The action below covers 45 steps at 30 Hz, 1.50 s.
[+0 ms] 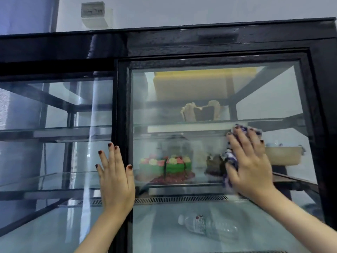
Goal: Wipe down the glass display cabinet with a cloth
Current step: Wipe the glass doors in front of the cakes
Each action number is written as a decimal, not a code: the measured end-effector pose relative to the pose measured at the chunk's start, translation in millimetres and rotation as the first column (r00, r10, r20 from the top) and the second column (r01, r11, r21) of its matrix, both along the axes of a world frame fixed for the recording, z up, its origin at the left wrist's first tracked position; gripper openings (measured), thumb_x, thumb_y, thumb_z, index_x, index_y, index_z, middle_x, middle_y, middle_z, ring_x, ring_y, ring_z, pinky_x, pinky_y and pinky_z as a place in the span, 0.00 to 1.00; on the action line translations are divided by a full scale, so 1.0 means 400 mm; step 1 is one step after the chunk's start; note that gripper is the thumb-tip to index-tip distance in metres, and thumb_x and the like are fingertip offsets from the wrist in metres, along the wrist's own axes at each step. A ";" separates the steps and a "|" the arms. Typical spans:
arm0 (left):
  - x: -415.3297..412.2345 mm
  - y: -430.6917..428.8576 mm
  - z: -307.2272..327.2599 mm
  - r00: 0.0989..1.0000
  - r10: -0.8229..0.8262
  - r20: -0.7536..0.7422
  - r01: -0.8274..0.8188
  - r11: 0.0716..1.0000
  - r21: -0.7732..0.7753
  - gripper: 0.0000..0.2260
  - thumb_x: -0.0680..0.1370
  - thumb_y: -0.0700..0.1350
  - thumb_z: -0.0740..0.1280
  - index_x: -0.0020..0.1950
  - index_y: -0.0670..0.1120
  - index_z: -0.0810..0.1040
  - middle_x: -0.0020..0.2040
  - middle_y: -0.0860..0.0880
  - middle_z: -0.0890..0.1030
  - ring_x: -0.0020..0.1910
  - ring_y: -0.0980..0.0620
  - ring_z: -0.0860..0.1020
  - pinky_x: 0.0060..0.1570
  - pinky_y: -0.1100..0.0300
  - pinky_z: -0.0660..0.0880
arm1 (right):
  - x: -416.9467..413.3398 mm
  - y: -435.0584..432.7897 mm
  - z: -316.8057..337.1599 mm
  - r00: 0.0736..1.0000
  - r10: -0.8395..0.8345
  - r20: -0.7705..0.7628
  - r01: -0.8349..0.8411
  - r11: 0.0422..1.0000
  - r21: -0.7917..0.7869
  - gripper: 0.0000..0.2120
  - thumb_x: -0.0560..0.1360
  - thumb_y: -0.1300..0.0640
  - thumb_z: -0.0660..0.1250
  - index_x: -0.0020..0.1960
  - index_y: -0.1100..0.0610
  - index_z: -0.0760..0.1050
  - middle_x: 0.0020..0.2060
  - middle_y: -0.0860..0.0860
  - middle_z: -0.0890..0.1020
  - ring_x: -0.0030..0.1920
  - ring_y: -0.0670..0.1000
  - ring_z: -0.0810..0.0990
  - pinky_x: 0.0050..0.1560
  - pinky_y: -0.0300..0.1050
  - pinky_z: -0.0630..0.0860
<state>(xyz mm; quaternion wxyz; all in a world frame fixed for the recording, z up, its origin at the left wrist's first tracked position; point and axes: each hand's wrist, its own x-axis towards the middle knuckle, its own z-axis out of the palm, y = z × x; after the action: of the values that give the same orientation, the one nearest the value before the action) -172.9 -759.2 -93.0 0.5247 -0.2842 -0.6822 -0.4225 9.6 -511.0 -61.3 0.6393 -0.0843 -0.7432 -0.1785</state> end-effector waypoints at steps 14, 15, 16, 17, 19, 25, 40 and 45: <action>0.002 0.006 -0.004 0.998 0.069 -0.009 -0.069 0.997 -0.030 0.26 0.79 0.46 0.48 0.76 0.41 0.49 0.76 0.52 0.47 0.75 0.53 0.39 0.73 0.45 0.42 | -0.112 -0.149 0.168 0.998 0.040 0.045 -0.048 0.979 0.197 0.28 0.73 0.49 0.57 0.71 0.59 0.67 0.72 0.57 0.66 0.74 0.62 0.59 0.73 0.59 0.55; 0.005 0.004 -0.004 0.997 0.072 -0.004 -0.072 0.997 -0.033 0.26 0.79 0.46 0.47 0.76 0.41 0.50 0.76 0.52 0.47 0.75 0.53 0.39 0.73 0.45 0.42 | -0.111 -0.161 0.068 0.992 0.022 0.122 -0.055 0.960 0.274 0.29 0.72 0.48 0.57 0.70 0.59 0.69 0.72 0.57 0.67 0.73 0.62 0.60 0.72 0.60 0.57; 0.006 0.004 -0.003 0.997 0.076 -0.003 -0.077 0.996 -0.035 0.26 0.79 0.46 0.47 0.77 0.41 0.50 0.76 0.52 0.47 0.75 0.53 0.39 0.73 0.45 0.42 | -0.098 -0.154 -0.025 0.983 -0.015 0.182 -0.044 0.947 0.319 0.30 0.70 0.48 0.58 0.70 0.58 0.69 0.72 0.56 0.67 0.73 0.61 0.60 0.71 0.59 0.59; 0.007 0.005 -0.002 0.997 0.081 -0.003 -0.081 0.996 -0.035 0.26 0.79 0.46 0.47 0.77 0.40 0.51 0.76 0.52 0.47 0.75 0.52 0.39 0.73 0.45 0.43 | -0.075 -0.127 -0.103 0.971 -0.054 0.231 -0.025 0.945 0.326 0.31 0.69 0.47 0.59 0.70 0.58 0.70 0.72 0.56 0.66 0.74 0.61 0.60 0.70 0.59 0.59; 0.007 0.008 -0.003 0.996 0.089 0.000 -0.089 0.995 -0.033 0.26 0.79 0.46 0.47 0.77 0.40 0.51 0.76 0.51 0.47 0.75 0.51 0.41 0.73 0.44 0.43 | -0.010 -0.038 -0.195 0.961 -0.074 0.267 0.004 0.968 0.252 0.32 0.68 0.47 0.59 0.70 0.58 0.69 0.72 0.56 0.65 0.73 0.60 0.59 0.68 0.61 0.60; 0.007 0.011 -0.018 0.970 0.135 -0.200 -0.174 0.966 -0.193 0.25 0.79 0.48 0.48 0.74 0.38 0.54 0.76 0.42 0.52 0.75 0.42 0.47 0.70 0.38 0.47 | 0.144 0.182 -0.018 0.995 -0.048 -0.088 0.030 0.981 -0.191 0.30 0.70 0.51 0.55 0.67 0.66 0.70 0.70 0.63 0.67 0.71 0.67 0.60 0.73 0.59 0.53; 0.008 0.007 -0.015 0.981 0.155 -0.114 -0.172 0.972 -0.157 0.26 0.79 0.46 0.47 0.76 0.38 0.53 0.77 0.48 0.48 0.75 0.52 0.48 0.73 0.51 0.43 | -0.044 -0.070 -0.302 0.908 -0.107 0.406 -0.083 0.902 0.423 0.30 0.72 0.47 0.56 0.72 0.56 0.64 0.74 0.55 0.63 0.74 0.60 0.58 0.68 0.63 0.63; 0.002 0.012 -0.017 0.976 0.180 -0.121 -0.198 0.967 -0.161 0.27 0.79 0.48 0.46 0.76 0.37 0.53 0.77 0.45 0.49 0.76 0.47 0.50 0.73 0.48 0.48 | 0.153 0.190 -0.344 0.965 -0.074 0.250 0.049 0.994 0.102 0.28 0.77 0.47 0.48 0.74 0.58 0.60 0.69 0.62 0.68 0.72 0.64 0.59 0.66 0.65 0.62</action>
<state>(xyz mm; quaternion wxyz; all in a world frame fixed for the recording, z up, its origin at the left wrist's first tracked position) -172.1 -754.3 -99.9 0.5715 -0.2840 -0.7114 -0.2943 70.8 -435.1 -198.7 0.5366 -0.0535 -0.8065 -0.2426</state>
